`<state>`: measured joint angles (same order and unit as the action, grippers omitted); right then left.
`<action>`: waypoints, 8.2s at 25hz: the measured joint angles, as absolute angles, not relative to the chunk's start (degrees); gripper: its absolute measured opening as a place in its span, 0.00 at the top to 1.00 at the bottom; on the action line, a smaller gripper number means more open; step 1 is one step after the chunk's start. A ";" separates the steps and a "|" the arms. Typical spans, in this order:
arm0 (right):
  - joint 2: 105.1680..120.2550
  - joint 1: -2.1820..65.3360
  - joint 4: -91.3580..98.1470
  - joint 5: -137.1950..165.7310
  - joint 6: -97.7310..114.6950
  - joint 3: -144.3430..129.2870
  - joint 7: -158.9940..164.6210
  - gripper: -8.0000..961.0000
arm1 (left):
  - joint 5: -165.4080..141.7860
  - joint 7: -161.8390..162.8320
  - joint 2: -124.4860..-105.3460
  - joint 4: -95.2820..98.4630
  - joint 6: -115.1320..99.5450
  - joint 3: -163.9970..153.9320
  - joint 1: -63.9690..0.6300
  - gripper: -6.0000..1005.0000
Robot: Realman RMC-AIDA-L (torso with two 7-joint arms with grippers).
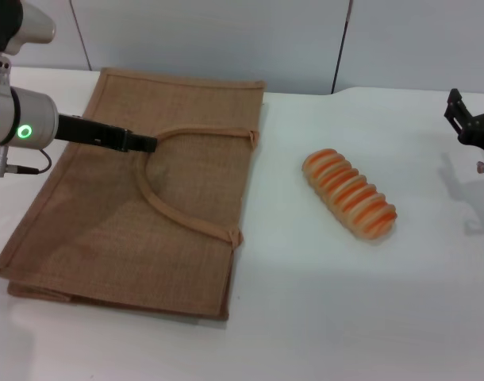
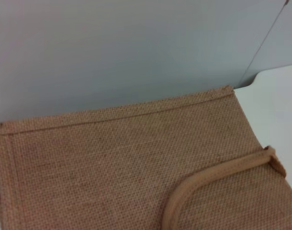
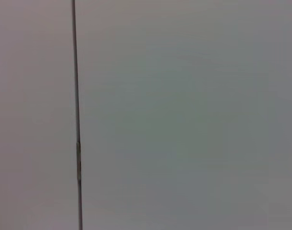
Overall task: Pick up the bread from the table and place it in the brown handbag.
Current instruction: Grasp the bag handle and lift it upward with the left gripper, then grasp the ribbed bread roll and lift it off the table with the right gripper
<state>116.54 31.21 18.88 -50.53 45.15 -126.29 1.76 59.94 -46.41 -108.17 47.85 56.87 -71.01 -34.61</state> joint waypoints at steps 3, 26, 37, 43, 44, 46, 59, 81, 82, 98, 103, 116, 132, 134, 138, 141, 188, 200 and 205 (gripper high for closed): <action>116.54 31.24 18.98 -50.54 45.13 -126.30 1.76 0.24 | 59.03 -45.88 -107.87 47.69 57.54 -71.01 -34.90 0.45; 116.54 31.83 19.10 -50.54 44.90 -126.61 1.76 0.24 | 52.48 -38.89 -108.53 47.46 60.84 -67.49 -36.67 0.47; 116.54 31.88 19.26 -50.54 44.91 -126.65 1.76 0.24 | 52.62 -36.92 -108.87 46.82 60.94 -66.53 -36.65 0.48; 116.54 31.91 19.33 -50.54 44.92 -126.65 1.76 0.24 | 52.47 -36.38 -108.70 45.74 62.13 -66.53 -36.73 0.48; 116.54 31.91 19.34 -50.53 44.92 -126.65 1.76 0.24 | 52.36 -36.25 -108.52 45.17 62.35 -66.53 -36.96 0.48; 116.54 31.91 19.34 -50.54 44.92 -126.65 1.76 0.24 | 51.96 -36.03 -108.18 43.98 62.74 -66.53 -37.49 0.49; 116.54 31.94 19.40 -50.53 44.92 -126.74 1.76 0.24 | 50.15 -34.31 -106.24 42.97 64.54 -66.53 -39.71 0.50; 116.63 32.30 19.42 -50.47 44.38 -126.86 1.76 0.24 | 44.07 -33.41 -106.73 38.57 65.39 -66.79 -45.34 0.51; 116.63 32.33 19.42 -50.45 44.38 -126.89 1.76 0.24 | 43.81 -33.40 -106.74 38.56 65.38 -66.77 -45.58 0.51; 116.71 32.43 19.88 -50.08 44.38 -127.01 1.76 0.24 | 40.60 -33.56 -106.96 36.21 64.52 -66.54 -47.90 0.53; 116.72 32.43 20.18 -50.06 44.38 -127.00 1.76 0.24 | 40.60 -33.91 -107.13 36.12 63.68 -66.99 -48.04 0.56; 116.72 32.43 20.30 -50.01 44.38 -127.00 1.76 0.24 | 40.52 -34.07 -107.52 34.96 62.10 -67.13 -48.37 0.57; 116.64 32.39 21.10 -49.93 44.38 -127.79 1.76 0.24 | 40.51 -35.27 -107.65 33.30 59.70 -67.15 -49.21 0.59; 116.63 32.42 21.09 -49.93 44.36 -127.79 1.76 0.24 | 40.51 -35.47 -107.66 33.30 59.41 -67.15 -49.55 0.59; 116.63 32.51 21.09 -49.92 44.33 -127.79 1.76 0.24 | 40.51 -35.67 -107.81 33.28 58.98 -67.20 -49.74 0.60; 116.63 32.52 21.09 -49.92 44.31 -127.79 1.76 0.24 | 40.51 -35.84 -108.12 32.97 58.49 -67.22 -49.76 0.61; 116.63 32.52 21.09 -49.92 44.30 -127.88 1.76 0.24 | 40.51 -36.73 -109.07 29.66 53.06 -67.18 -50.15 0.83; 116.62 32.42 20.67 -49.92 43.05 -127.87 1.74 0.24 | 40.06 -36.73 -109.07 35.34 56.91 -67.34 -52.57 0.87; 116.53 32.52 21.43 -49.28 41.42 -129.78 1.43 0.24 | 33.98 -33.85 -109.68 48.87 63.90 -67.28 -51.55 0.87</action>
